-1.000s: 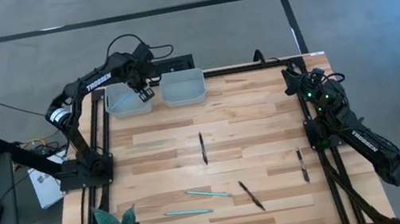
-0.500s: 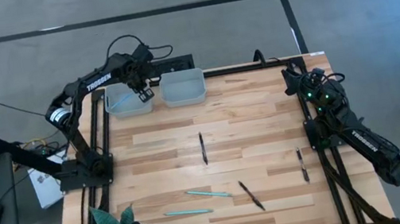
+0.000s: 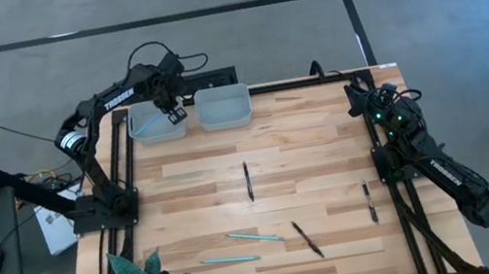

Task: Sort pens & pencils
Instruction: Put the blue pencil into the left gray bin

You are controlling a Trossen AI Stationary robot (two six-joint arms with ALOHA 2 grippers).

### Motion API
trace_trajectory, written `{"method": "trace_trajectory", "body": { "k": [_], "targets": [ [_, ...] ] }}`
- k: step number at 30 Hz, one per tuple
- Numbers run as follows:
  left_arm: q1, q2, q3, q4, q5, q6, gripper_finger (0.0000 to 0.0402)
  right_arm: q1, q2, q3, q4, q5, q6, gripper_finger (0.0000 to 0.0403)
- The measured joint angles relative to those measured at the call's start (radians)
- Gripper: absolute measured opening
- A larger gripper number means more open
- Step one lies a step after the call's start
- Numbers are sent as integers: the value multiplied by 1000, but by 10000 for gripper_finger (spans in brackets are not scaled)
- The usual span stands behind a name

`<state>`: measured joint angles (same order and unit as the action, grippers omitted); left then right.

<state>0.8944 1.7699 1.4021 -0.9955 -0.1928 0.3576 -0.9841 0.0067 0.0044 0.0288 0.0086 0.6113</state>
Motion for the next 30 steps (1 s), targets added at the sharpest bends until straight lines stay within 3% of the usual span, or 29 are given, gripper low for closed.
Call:
{"method": "trace_trajectory", "body": {
  "k": [12,21,30],
  "targets": [
    [3,1,0,-20,5,-14,10,0,0,0,0,0,0,212],
    [-13,104,0,-1,-4,-35,10,0,0,0,-12,0,0,212],
    [-11,115,0,15,4,-28,10,2,0,0,-17,-3,0,212]
  ]
}}
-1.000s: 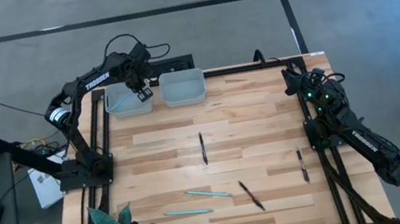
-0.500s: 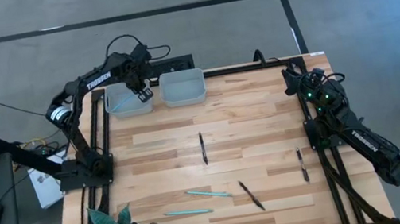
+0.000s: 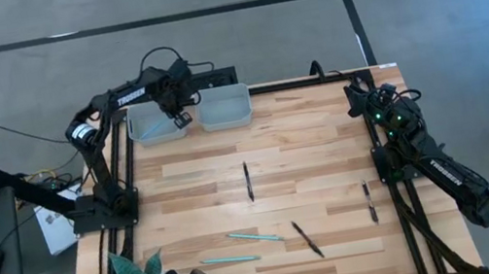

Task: Sort pens & pencils
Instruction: Put the blue pencil into the left gray bin, then put the top green pencil into the left gray bin

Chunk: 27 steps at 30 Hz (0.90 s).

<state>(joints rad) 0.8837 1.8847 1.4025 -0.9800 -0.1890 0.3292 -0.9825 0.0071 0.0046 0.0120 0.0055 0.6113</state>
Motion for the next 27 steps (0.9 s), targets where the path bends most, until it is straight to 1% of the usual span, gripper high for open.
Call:
{"method": "trace_trajectory", "body": {
  "k": [6,14,27],
  "targets": [
    [-1,0,0,-2,-2,-14,12,0,0,0,0,0,0,212],
    [-2,0,0,-2,-7,-18,40,0,0,0,0,1,0,212],
    [-2,0,0,-2,-8,-27,43,0,0,0,0,2,-1,212]
  ]
}}
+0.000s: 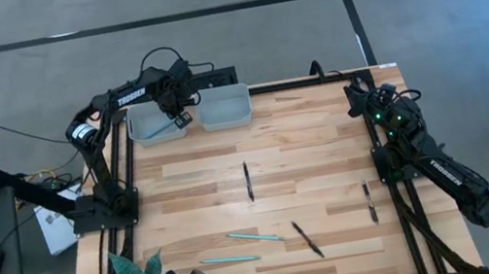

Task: Sort pens & pencils
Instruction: Put the top green pencil into the left gray bin

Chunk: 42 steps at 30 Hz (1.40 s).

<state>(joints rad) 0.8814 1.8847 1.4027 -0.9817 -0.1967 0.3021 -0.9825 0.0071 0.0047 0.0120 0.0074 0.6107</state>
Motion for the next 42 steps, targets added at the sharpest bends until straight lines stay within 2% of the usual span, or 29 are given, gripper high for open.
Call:
{"method": "trace_trajectory", "body": {
  "k": [4,10,19,24,26,32,35,42],
  "targets": [
    [-1,0,5,-8,0,-10,43,0,0,0,0,0,0,212],
    [-5,-1,81,-96,2,-28,43,0,0,0,0,0,0,212],
    [-25,-2,311,-177,8,-80,43,0,0,0,0,0,0,212],
    [-57,-2,485,-187,9,-91,43,0,0,0,0,-1,0,212],
    [-70,-13,556,-179,41,-100,43,0,0,0,0,-2,0,212],
    [-99,-118,683,-36,163,-129,43,0,0,0,0,-2,0,212],
    [-112,-199,687,17,166,-144,43,0,0,0,0,-2,0,212],
    [-179,-375,687,-2,165,-190,43,-1,0,0,0,-2,0,212]
  ]
}}
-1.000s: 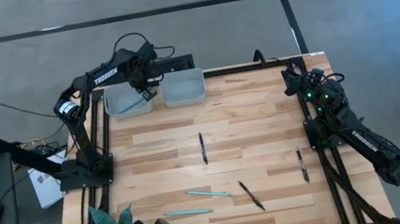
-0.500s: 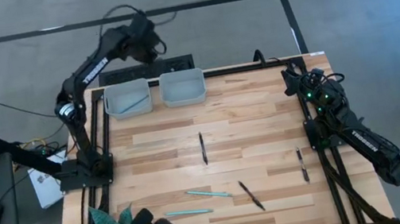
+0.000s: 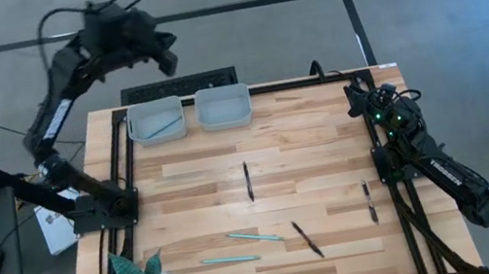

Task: Sort pens & pencils
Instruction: Put the top green pencil into the left gray bin

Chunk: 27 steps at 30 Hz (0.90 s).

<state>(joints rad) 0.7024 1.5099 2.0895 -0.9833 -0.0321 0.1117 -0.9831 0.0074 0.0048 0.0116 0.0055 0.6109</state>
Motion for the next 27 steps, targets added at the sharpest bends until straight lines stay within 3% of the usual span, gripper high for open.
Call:
{"method": "trace_trajectory", "body": {
  "k": [5,9,13,19,27],
  "targets": [
    [-87,-92,-13,-13,-79,-34,43,0,0,0,0,0,0,212],
    [-158,-179,-114,-1,-192,-91,43,0,0,0,0,0,0,212],
    [-237,-285,-314,87,-207,-124,43,0,0,0,0,0,-9,212],
    [-376,-396,-666,290,-137,-161,43,0,0,0,0,0,-43,212],
    [-553,-402,-1004,651,-104,-237,43,1,0,0,0,-2,-43,212]
  ]
}}
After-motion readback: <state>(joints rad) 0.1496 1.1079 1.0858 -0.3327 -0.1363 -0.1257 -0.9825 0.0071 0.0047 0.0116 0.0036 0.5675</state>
